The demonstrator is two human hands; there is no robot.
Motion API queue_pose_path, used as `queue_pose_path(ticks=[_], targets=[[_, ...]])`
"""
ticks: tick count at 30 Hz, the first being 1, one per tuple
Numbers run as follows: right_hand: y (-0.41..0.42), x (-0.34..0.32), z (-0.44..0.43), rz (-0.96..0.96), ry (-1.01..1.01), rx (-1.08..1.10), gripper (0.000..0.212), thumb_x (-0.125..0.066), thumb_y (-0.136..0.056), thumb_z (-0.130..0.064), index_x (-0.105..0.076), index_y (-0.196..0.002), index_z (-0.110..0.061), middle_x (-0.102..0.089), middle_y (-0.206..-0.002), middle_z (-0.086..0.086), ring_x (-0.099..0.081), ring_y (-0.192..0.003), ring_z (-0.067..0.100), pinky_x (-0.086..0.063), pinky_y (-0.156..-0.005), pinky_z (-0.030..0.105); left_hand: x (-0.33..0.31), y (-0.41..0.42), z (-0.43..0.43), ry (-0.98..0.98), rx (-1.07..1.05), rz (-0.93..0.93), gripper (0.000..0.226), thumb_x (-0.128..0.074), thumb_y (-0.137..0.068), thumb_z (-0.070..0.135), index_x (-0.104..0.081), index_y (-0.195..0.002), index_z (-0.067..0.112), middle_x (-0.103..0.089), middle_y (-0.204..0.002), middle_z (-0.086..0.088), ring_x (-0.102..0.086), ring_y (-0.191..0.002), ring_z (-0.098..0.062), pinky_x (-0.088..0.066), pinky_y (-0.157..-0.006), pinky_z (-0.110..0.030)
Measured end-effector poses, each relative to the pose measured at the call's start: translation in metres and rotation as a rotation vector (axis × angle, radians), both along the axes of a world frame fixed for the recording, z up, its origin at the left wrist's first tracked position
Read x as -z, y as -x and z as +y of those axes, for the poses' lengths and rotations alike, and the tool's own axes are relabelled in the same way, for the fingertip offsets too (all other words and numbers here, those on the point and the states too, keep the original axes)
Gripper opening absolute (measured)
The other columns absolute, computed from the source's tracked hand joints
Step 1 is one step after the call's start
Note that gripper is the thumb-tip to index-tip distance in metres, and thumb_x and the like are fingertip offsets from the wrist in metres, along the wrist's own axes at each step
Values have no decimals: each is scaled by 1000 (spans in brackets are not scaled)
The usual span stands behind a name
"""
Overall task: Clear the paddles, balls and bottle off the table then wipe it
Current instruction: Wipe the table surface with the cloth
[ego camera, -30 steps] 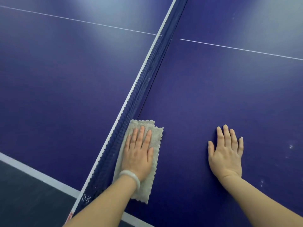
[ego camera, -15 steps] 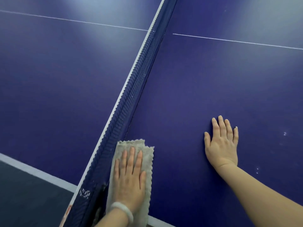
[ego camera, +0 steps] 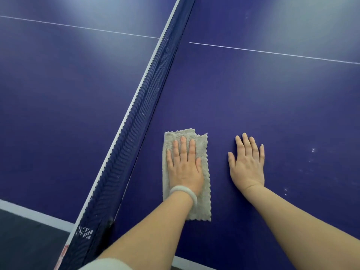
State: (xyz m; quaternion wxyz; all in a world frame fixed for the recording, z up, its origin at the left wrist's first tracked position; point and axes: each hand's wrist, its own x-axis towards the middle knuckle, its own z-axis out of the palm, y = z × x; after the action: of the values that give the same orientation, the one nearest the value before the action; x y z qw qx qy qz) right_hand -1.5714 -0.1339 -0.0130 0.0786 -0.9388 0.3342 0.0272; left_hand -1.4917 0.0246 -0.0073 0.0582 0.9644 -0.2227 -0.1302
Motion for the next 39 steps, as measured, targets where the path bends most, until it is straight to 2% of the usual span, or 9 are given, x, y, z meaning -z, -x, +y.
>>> queue_pose_path(ticks=[5, 7, 10, 15, 22, 25, 29, 33, 39], targets=[[-3, -22, 2, -74, -203, 89, 56, -30, -104, -38, -22, -155, -17, -12, -164, 1, -3, -152, 17, 5, -122, 44, -23, 25, -14, 316, 74, 231, 58, -26, -104, 30, -1, -156, 29, 17, -162, 7, 23, -147, -12, 14, -121, -39], [-5, -32, 20, -161, -162, 77, 56, -37, -103, -33, -27, -154, -11, -18, -163, 6, -8, -152, 21, 3, -123, 46, -32, 9, 2, 407, 4, 165, 60, -35, -101, 19, -13, -156, 24, 4, -164, 6, 13, -150, -10, 11, -122, -36], [-6, -33, 67, -207, -98, -181, 58, -46, -100, -23, -29, -153, -8, -22, -161, 9, -13, -151, 25, -1, -123, 48, -31, -15, 36, 281, -95, 86, 64, -39, -100, 19, -10, -157, 20, 6, -164, 2, 12, -150, -14, 12, -121, -35], [0, -5, 104, 8, -82, -440, 59, -17, -103, -40, -7, -157, -18, 3, -164, 2, 7, -151, 21, 1, -121, 49, -14, -16, 57, 115, -64, 139, 63, -26, -104, 37, 6, -156, 22, 23, -161, 1, 24, -147, -16, 15, -120, -40], [29, -4, -29, 115, -27, 124, 60, -14, -103, -39, 6, -157, -22, 11, -165, -2, 14, -151, 16, 7, -121, 47, -3, -19, 60, -13, -7, 153, 87, -29, -96, 62, 35, -143, 27, 43, -150, 2, 41, -138, -18, 25, -113, -42], [17, -7, 2, 115, -32, 288, 62, -13, -102, -39, 3, -157, -15, 11, -164, 4, 12, -151, 22, 7, -121, 50, -2, -20, 59, -43, 4, 178, 96, -31, -91, 70, 38, -141, 26, 45, -149, 0, 41, -138, -21, 24, -114, -45], [11, -3, 100, 91, -16, -69, 63, -11, -100, -40, 3, -156, -14, 8, -164, 8, 8, -152, 27, 5, -121, 51, -3, -23, 62, -52, 26, 215, 104, -36, -87, 74, 38, -142, 26, 45, -150, -1, 43, -137, -21, 24, -114, -45], [49, -6, 80, 67, -27, -411, 61, -21, -101, -41, -13, -157, -19, -6, -165, 1, -2, -152, 19, -9, -121, 48, -4, -25, 61, -67, 34, 238, 110, -39, -83, 78, 37, -143, 26, 46, -150, -1, 44, -136, -21, 26, -112, -44], [50, -4, 12, 174, 6, 163, 61, -15, -102, -37, 6, -156, -19, 11, -164, 1, 15, -150, 18, 6, -122, 48, -2, -25, 60, -93, 47, 225, 116, -36, -77, 86, 42, -138, 25, 49, -147, -1, 46, -135, -22, 28, -109, -44]])
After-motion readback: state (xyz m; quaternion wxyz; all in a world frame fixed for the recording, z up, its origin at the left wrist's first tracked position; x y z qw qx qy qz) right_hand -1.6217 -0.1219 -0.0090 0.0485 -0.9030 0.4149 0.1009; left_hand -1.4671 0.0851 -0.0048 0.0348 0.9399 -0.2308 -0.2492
